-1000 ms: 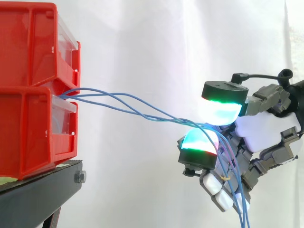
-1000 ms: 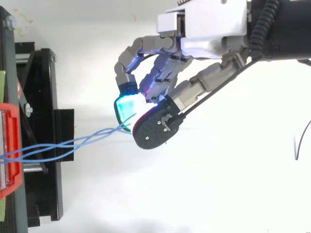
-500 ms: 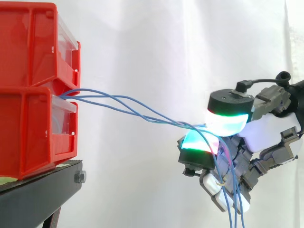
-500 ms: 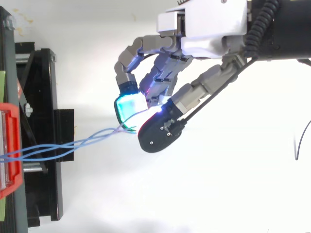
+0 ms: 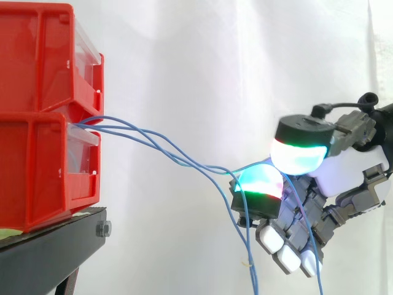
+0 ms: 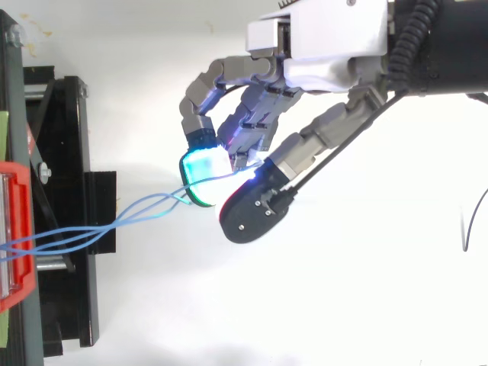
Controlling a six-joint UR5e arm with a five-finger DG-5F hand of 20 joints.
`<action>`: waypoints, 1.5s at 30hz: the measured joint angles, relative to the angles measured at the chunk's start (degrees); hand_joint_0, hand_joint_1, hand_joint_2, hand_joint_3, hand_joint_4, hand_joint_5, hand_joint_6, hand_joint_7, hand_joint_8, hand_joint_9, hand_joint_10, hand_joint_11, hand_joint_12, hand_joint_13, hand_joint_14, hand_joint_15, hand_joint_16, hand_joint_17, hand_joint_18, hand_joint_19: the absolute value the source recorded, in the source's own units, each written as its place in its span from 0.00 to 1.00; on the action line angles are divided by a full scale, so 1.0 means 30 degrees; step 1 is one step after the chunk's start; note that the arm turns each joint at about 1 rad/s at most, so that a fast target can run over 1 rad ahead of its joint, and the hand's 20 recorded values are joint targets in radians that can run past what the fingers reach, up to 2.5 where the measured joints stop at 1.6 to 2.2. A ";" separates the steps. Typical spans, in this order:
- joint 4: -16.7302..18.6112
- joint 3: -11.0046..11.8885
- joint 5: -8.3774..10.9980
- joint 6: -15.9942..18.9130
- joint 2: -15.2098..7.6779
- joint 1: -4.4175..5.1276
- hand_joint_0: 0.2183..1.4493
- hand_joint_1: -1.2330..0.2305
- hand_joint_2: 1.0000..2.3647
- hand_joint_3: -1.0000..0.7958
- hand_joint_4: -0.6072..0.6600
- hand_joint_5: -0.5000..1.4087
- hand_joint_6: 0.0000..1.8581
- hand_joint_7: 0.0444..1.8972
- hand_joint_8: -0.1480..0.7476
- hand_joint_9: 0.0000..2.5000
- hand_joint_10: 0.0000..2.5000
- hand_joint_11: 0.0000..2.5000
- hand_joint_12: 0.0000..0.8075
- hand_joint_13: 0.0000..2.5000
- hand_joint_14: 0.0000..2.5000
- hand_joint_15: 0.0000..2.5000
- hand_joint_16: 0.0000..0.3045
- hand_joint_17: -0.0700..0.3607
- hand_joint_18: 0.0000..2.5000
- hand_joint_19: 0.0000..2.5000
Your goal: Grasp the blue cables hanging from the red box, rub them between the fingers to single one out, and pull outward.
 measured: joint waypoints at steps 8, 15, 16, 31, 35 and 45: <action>0.0000 0.0000 0.0002 -0.0010 0.0001 0.0010 0.20 0.40 0.00 0.28 0.51 0.19 0.45 0.54 0.44 0.35 0.00 0.17 0.50 0.31 0.01 0.22 0.18 0.45 0.27 0.23; 0.0000 0.0000 0.0002 -0.0011 -0.0001 0.0015 0.25 0.41 0.00 0.29 0.49 0.20 0.43 0.57 0.42 0.35 0.01 0.17 0.47 0.30 0.01 0.22 0.16 0.42 0.25 0.24; 0.0000 0.0000 0.0002 -0.0012 -0.0001 0.0015 0.26 0.40 0.00 0.32 0.49 0.20 0.43 0.58 0.42 0.35 0.01 0.17 0.47 0.30 0.01 0.22 0.16 0.42 0.25 0.24; 0.0000 0.0000 0.0013 -0.0014 -0.0007 0.0013 0.30 0.31 0.01 0.48 0.43 0.20 0.45 0.57 0.40 0.37 0.00 0.16 0.46 0.31 0.01 0.21 0.16 0.42 0.28 0.22; 0.0000 0.0000 -0.0013 -0.0007 -0.0002 -0.0004 0.30 0.31 0.01 0.49 0.44 0.20 0.45 0.57 0.40 0.36 0.00 0.14 0.46 0.31 0.01 0.19 0.16 0.42 0.28 0.22; -0.0781 -0.0059 -0.0127 -0.0550 0.0000 -0.0074 0.30 0.30 0.01 0.51 0.46 0.21 0.45 0.59 0.40 0.31 0.00 0.08 0.49 0.29 0.00 0.14 0.16 0.42 0.30 0.19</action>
